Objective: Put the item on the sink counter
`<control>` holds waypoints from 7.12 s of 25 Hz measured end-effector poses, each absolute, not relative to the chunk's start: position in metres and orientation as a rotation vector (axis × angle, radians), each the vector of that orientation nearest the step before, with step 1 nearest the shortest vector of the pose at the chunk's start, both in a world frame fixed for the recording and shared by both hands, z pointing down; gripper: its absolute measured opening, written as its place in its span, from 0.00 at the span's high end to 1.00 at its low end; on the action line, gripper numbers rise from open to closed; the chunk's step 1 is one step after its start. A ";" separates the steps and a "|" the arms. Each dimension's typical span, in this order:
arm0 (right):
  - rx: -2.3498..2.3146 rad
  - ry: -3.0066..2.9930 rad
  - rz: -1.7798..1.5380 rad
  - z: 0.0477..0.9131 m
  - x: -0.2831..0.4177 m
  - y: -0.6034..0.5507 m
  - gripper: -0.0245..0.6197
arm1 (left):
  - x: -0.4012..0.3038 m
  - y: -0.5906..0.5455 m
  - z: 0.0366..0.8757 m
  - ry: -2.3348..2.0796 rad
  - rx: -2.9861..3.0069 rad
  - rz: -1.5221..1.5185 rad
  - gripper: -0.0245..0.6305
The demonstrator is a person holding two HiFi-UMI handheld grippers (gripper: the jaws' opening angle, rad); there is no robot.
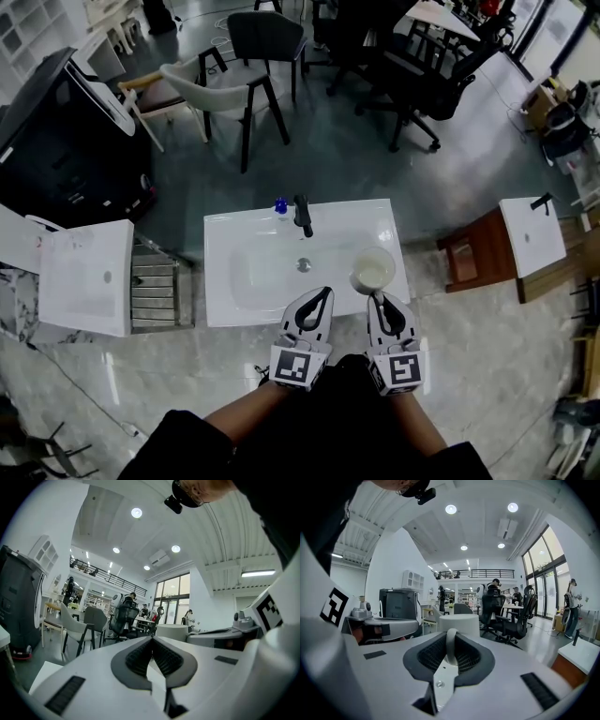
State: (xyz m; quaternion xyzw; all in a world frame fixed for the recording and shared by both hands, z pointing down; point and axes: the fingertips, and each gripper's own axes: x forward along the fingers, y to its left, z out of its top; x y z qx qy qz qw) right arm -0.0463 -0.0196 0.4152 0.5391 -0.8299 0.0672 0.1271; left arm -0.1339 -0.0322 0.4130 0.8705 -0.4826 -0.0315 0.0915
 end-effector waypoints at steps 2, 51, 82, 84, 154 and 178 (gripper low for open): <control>1.576 -2.415 0.223 0.412 -0.051 -0.025 0.87 | -0.140 -0.037 0.413 -1.436 2.579 -0.105 0.94; 1.447 -2.346 0.515 0.637 0.112 -0.294 0.87 | 0.016 -0.286 0.542 -1.425 2.431 0.220 0.94; 1.332 -2.354 0.554 0.719 0.116 -0.327 0.87 | 0.026 -0.340 0.584 -1.385 2.401 0.300 0.94; 1.327 -2.347 0.546 0.722 0.116 -0.324 0.87 | 0.024 -0.340 0.584 -1.380 2.399 0.292 0.94; 1.376 -2.531 0.384 0.461 -0.059 -0.009 0.91 | -0.129 -0.011 0.461 -1.434 2.403 -0.005 0.94; 1.326 -2.664 0.302 0.427 0.153 0.165 0.91 | 0.089 0.174 0.430 -1.669 2.362 0.017 0.94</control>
